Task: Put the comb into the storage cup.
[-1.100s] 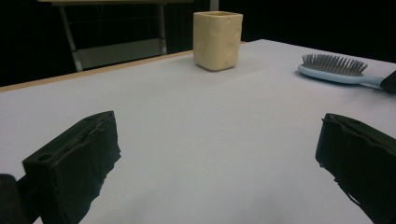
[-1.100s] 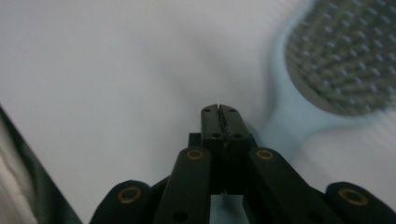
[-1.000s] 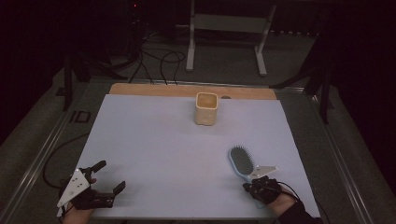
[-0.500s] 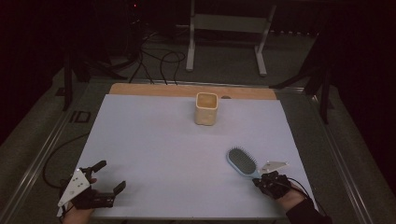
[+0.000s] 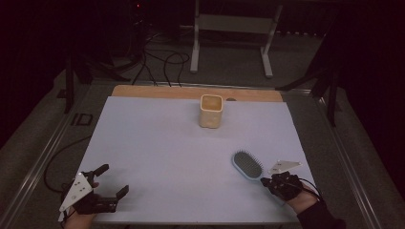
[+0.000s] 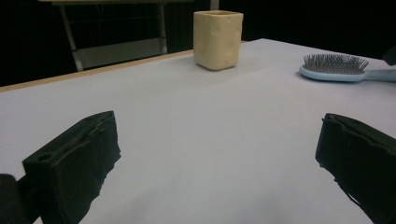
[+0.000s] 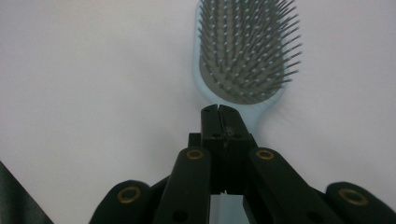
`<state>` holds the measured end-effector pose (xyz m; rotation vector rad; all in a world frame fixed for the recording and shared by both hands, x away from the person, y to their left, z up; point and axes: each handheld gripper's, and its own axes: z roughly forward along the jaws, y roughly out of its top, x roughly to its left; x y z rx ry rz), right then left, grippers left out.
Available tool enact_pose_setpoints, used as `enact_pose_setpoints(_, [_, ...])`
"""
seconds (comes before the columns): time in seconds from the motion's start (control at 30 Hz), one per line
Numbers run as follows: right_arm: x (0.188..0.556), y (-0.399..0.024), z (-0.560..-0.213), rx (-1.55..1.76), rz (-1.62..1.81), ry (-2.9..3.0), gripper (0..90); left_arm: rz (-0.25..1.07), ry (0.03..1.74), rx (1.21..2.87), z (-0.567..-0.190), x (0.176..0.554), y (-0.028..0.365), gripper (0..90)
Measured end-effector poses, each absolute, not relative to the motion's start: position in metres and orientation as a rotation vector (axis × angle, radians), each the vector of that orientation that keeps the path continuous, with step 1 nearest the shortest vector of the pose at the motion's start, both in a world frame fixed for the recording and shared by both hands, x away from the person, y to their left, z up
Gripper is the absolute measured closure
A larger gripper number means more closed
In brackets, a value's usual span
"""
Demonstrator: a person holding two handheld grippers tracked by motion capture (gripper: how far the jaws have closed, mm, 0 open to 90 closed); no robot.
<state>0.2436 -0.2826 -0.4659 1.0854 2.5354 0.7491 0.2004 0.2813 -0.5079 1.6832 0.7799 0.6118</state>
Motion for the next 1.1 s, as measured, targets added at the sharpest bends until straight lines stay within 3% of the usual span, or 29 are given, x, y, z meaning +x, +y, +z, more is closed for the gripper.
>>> enact_pose_setpoints(0.1, [0.246,-0.285,-0.461,1.093,0.749,2.518,89.9,0.613,0.780,1.684,-0.508,0.200,0.281,0.0])
enact_pose_setpoints(0.17, [0.247,-0.286,-0.456,1.079,0.731,2.515,79.0,0.613,0.780,1.682,-0.508,0.200,0.281,0.0])
enact_pose_setpoints(0.33, [0.248,-0.283,-0.453,1.049,0.681,2.523,68.4,0.614,0.780,1.683,-0.508,0.200,0.281,0.0])
enact_pose_setpoints(0.5, [0.252,-0.281,-0.454,1.072,0.662,2.535,41.9,0.615,0.780,1.684,-0.508,0.200,0.281,0.0])
enact_pose_setpoints(0.53, [0.252,-0.281,-0.454,1.072,0.662,2.535,41.9,0.614,0.779,1.685,-0.507,0.200,0.281,0.0])
enact_pose_setpoints(0.57, [0.254,-0.280,-0.456,1.096,0.639,2.549,31.5,0.612,0.781,1.679,-0.507,0.200,0.281,0.0])
enact_pose_setpoints(0.6, [0.255,-0.279,-0.457,1.117,0.630,2.545,26.5,0.612,0.781,1.679,-0.507,0.200,0.281,0.0])
enact_pose_setpoints(0.63, [0.255,-0.279,-0.457,1.117,0.630,2.545,26.5,0.610,0.782,1.679,-0.507,0.200,0.282,0.0])
enact_pose_setpoints(0.67, [0.259,-0.277,-0.460,1.160,0.605,2.533,12.6,0.612,0.780,1.682,-0.507,0.200,0.281,0.0])
enact_pose_setpoints(0.7, [0.260,-0.275,-0.461,1.159,0.589,2.539,10.0,0.611,0.780,1.681,-0.507,0.200,0.281,0.0])
enact_pose_setpoints(1.1, [0.274,-0.270,-0.469,1.222,0.509,2.561,8.0,0.610,0.780,1.679,-0.507,0.200,0.282,0.0])
